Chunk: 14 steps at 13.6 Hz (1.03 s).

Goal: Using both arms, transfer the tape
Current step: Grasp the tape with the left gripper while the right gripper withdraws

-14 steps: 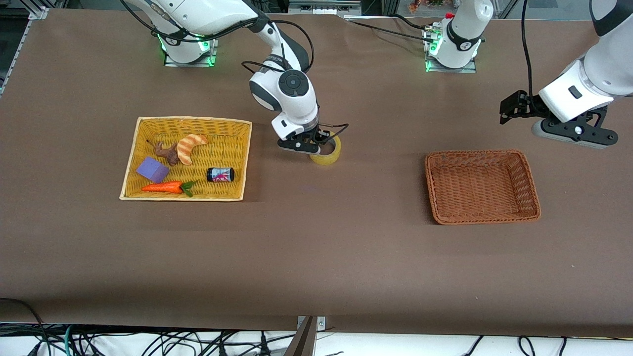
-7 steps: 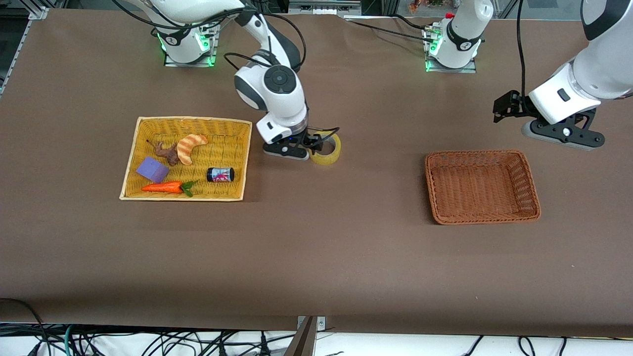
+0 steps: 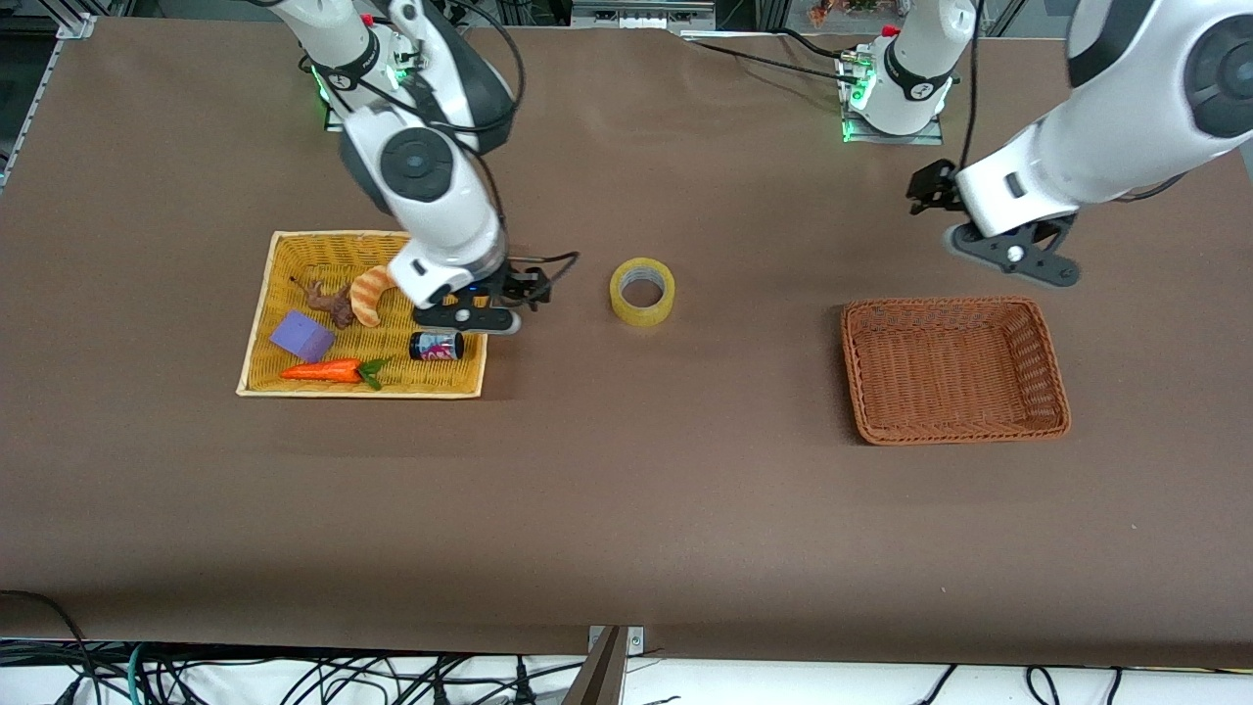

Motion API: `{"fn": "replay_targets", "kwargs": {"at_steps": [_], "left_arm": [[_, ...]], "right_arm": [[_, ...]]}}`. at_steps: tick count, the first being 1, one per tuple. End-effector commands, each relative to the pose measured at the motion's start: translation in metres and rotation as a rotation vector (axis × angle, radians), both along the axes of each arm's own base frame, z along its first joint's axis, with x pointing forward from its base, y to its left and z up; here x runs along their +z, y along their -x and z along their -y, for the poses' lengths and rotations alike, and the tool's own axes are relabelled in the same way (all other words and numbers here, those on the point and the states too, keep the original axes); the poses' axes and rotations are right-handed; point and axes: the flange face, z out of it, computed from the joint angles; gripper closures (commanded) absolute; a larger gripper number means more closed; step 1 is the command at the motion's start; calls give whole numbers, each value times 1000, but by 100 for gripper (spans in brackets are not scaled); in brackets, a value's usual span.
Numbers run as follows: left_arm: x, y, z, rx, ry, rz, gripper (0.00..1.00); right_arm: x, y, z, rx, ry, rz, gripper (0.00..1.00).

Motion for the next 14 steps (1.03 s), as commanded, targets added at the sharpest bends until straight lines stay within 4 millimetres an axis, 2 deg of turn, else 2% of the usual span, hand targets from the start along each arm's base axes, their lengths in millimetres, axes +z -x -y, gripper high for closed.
{"fn": "replay_targets", "kwargs": {"at_steps": [1,2,3,5,7,9,11,12,14], "left_arm": [[-74,-9,76,32,28,-43,0],[-100,-6,116,48,43,-16,0],[-129,-9,132,103,60,4,0],[-181,-5,153,109,105,61,0],[-220,1,171,120,159,134,0],[-249,5,193,119,202,168,0],[-272,10,204,84,204,172,0],[-277,19,216,37,194,189,0],[-292,36,221,11,175,168,0]], "right_arm": [[31,0,41,74,11,-26,0],[40,-3,56,108,18,-31,0],[50,-4,70,134,26,-36,0],[63,-9,103,187,40,-43,0],[74,-15,131,222,42,-36,0],[86,-19,159,257,43,-29,0],[99,-19,180,313,47,-27,0],[109,-21,193,315,51,-32,0],[120,-22,204,339,50,-39,0]]}}
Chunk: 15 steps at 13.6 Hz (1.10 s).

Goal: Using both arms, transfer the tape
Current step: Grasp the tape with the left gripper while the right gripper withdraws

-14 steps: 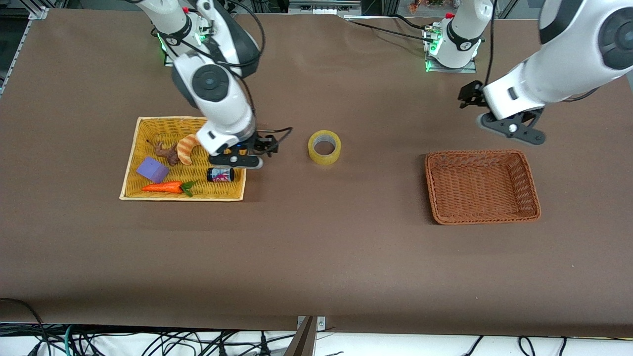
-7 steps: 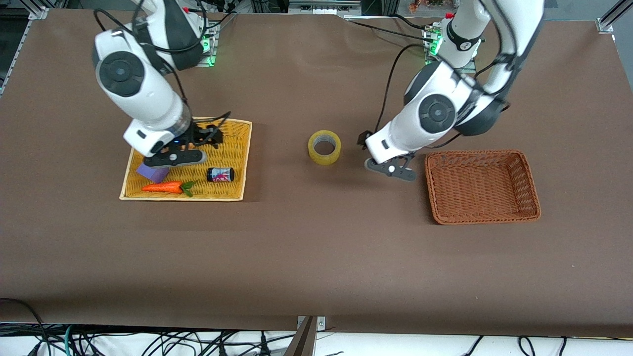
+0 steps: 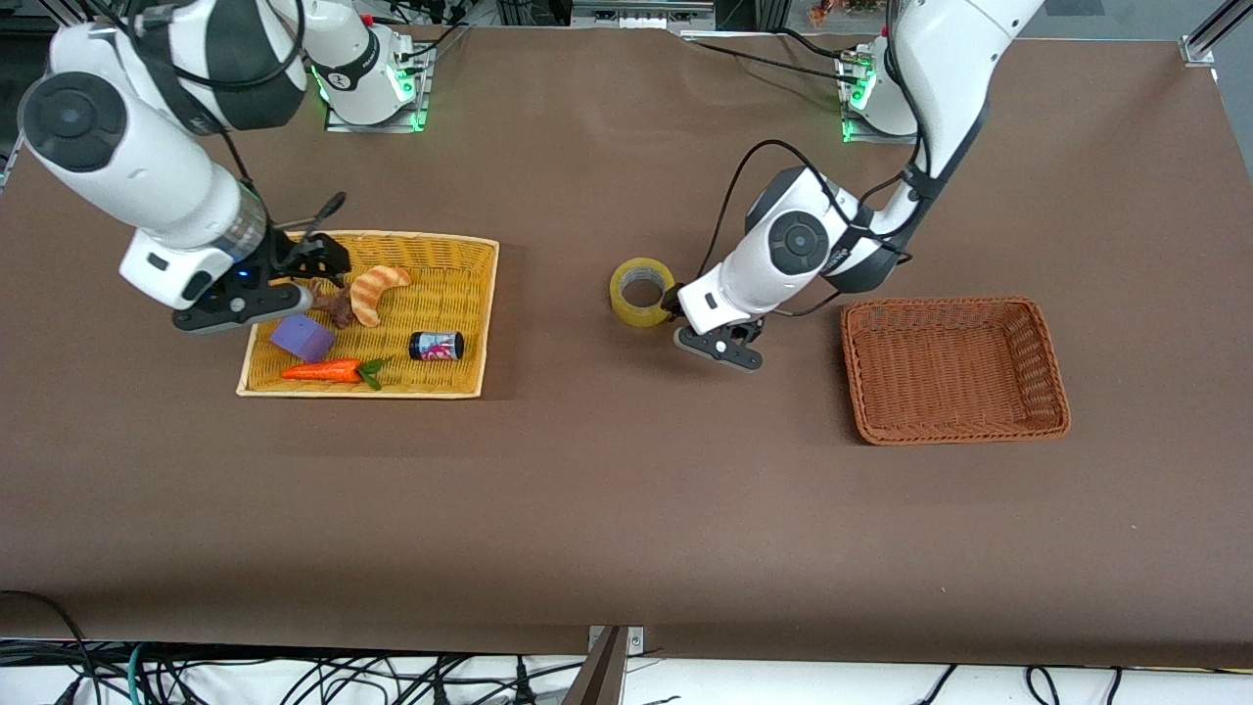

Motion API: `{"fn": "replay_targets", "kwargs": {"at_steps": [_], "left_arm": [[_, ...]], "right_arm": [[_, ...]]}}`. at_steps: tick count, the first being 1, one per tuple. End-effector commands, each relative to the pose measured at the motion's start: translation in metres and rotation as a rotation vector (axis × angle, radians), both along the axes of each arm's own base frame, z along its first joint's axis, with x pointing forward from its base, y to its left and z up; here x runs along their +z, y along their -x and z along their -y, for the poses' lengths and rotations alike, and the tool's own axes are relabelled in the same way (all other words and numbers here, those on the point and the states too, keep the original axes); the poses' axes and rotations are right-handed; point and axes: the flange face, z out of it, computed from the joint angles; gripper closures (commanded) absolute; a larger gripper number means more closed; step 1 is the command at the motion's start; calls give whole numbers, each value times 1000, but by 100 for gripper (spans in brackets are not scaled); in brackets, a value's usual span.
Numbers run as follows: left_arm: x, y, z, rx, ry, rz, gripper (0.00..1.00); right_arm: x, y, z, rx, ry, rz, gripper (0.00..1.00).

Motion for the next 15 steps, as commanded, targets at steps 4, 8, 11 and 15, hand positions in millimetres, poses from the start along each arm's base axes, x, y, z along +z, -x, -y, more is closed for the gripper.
{"fn": "replay_targets", "kwargs": {"at_steps": [4,8,11,15], "left_arm": [[-37,46,42,-61,0,4,0],[-57,55,51,-63,17,14,0],[-70,57,50,-64,10,-6,57],[-53,47,41,1,-23,-32,100]], "right_arm": [[38,17,25,23,-25,-42,0],[44,26,41,-5,-39,-69,0],[47,20,75,-72,-60,-61,0],[57,15,77,-80,-40,-27,0]]}}
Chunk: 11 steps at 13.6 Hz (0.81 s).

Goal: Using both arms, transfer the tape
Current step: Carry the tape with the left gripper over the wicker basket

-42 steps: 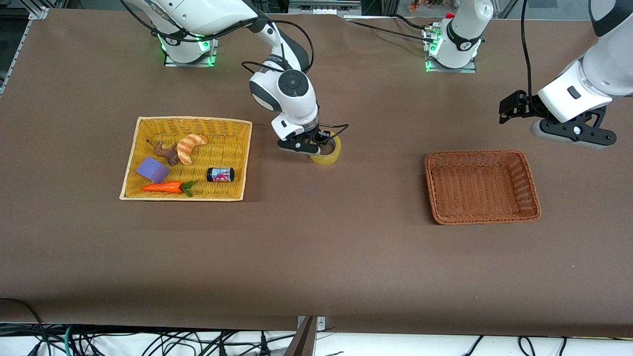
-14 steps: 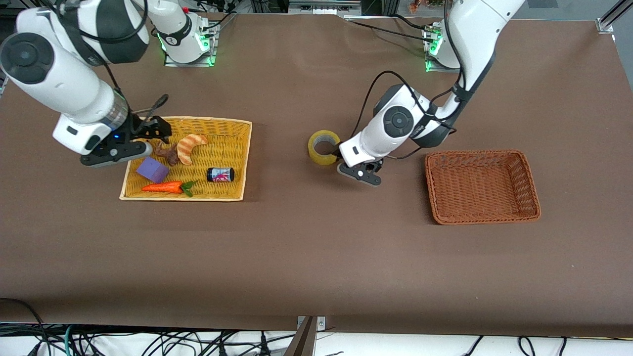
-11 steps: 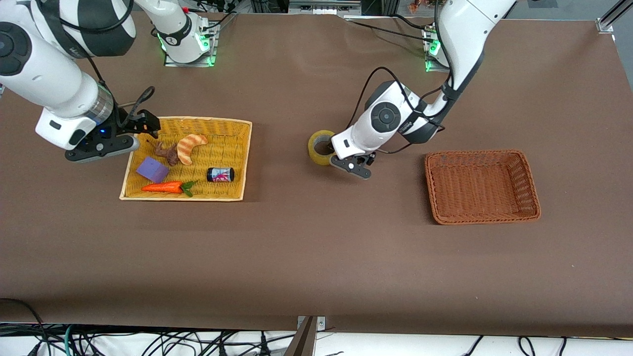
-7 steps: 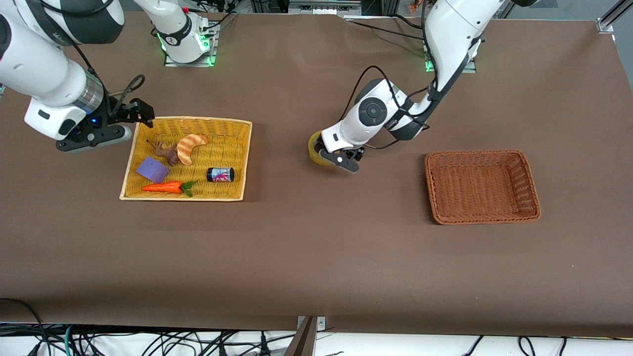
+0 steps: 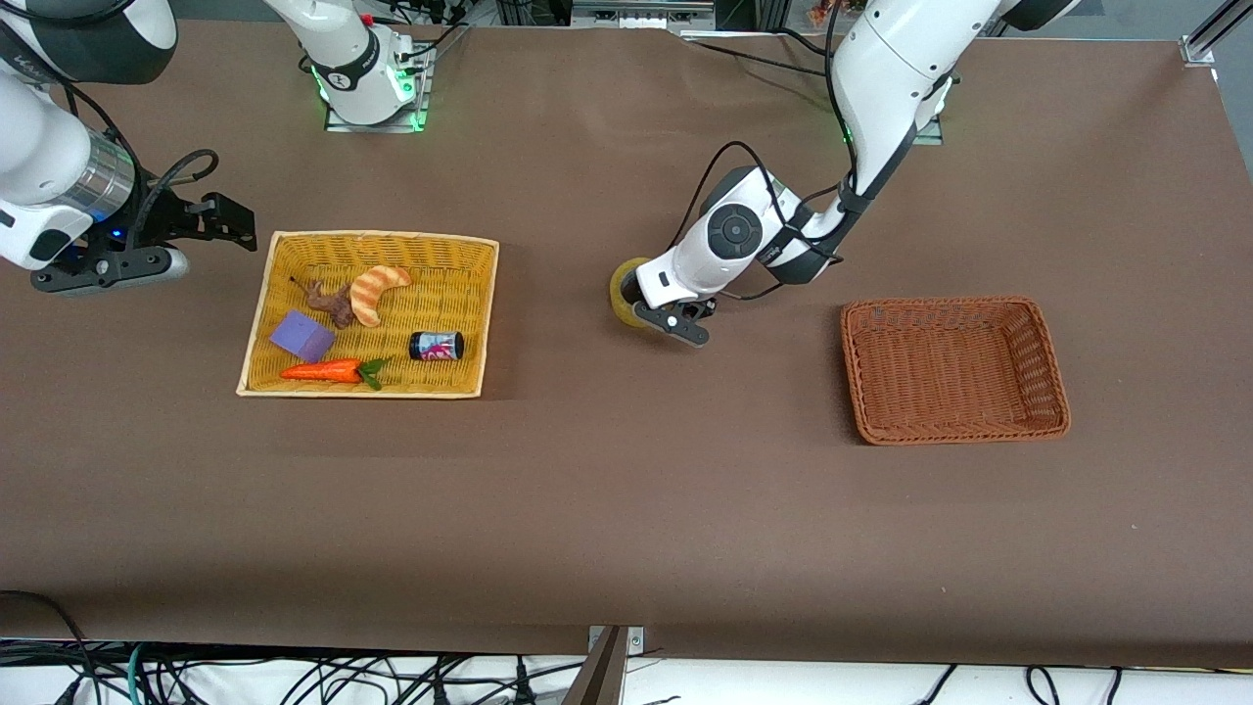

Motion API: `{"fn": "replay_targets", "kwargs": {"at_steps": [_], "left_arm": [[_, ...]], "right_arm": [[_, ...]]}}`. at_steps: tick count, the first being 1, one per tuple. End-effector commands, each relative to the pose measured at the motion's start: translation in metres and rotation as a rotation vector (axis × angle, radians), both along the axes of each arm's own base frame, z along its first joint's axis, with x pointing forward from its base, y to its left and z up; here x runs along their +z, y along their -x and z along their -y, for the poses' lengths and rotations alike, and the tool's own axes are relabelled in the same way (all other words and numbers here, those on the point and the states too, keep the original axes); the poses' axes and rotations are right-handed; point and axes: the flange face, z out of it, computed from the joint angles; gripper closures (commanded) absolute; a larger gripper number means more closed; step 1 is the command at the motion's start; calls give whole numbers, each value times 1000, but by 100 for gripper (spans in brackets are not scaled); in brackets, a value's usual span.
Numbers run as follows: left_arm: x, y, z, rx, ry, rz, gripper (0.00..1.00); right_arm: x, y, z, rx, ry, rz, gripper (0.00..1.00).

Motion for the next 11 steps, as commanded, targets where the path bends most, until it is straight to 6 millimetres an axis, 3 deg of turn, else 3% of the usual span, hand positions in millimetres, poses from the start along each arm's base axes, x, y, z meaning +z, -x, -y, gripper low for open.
{"fn": "replay_targets", "kwargs": {"at_steps": [1,3,4,9,11], "left_arm": [[17,-6,-5,46,-35,-2,100],[19,-9,-8,47,-47,-15,100],[35,-12,-12,44,-65,-18,100],[136,-74,-73,119,-155,-77,100],[174,-103,-110,155,-194,-136,100]], "right_arm": [[13,-1,1,6,9,23,0],[12,-1,0,15,25,22,0],[12,-1,-1,22,37,24,0],[12,-1,-6,32,39,25,0],[10,-3,-7,33,34,27,0]]}}
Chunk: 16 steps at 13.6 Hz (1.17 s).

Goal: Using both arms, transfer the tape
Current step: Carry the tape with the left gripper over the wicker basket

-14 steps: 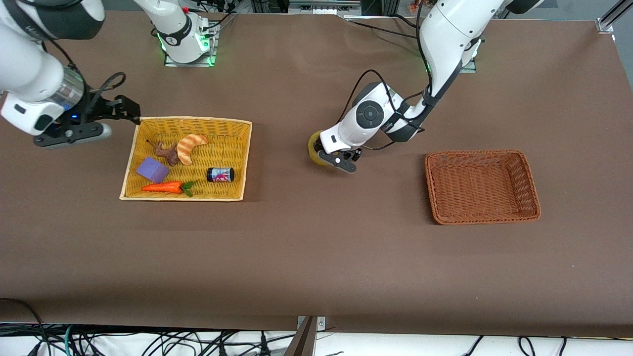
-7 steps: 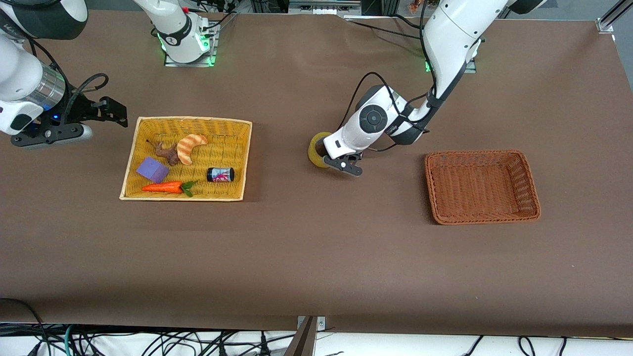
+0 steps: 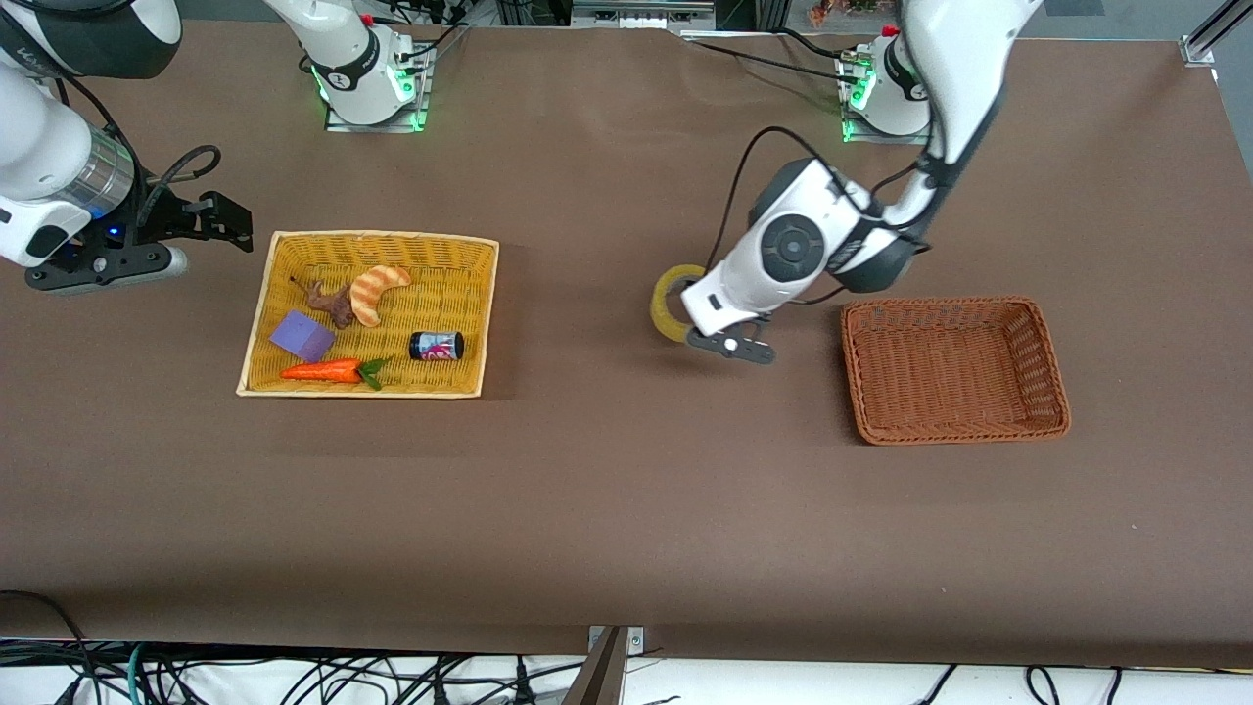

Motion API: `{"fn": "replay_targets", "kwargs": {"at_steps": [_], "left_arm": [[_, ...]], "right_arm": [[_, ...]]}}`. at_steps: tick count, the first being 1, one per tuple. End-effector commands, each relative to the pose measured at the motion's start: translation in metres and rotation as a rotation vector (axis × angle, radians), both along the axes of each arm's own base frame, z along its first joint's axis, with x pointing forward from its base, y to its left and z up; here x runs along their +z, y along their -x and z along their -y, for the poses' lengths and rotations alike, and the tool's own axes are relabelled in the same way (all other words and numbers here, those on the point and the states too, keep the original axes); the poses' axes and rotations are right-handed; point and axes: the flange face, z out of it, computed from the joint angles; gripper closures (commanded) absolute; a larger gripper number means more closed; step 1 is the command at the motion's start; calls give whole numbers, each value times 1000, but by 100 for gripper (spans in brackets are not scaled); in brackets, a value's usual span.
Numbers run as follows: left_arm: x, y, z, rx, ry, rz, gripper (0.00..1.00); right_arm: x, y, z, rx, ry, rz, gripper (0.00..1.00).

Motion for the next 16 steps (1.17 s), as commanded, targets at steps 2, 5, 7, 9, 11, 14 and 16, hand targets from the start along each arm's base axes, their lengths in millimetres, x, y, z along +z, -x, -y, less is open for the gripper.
{"fn": "replay_targets", "kwargs": {"at_steps": [2,5,7,9,11,14,16], "left_arm": [[48,-41,-73,-1,-43,-73,100],[45,-61,-139,-129,-84,-48,100],[41,-67,-168,-154,-110,-50,100],[33,-71,-200,-182,-97,-71,100],[24,-75,-219,-305,-194,-54,100],[9,-82,-257,-350,-200,-65,100],[-6,-84,-283,-390,-172,-58,100]], "right_arm": [[1,-4,-2,10,2,8,0],[4,-7,-3,10,-5,36,0],[3,-7,0,10,-1,37,0],[-2,-8,0,9,-1,18,0],[-2,-9,-1,9,-4,24,0],[4,-5,-25,57,3,40,0],[2,-6,-25,56,-3,41,0]]}}
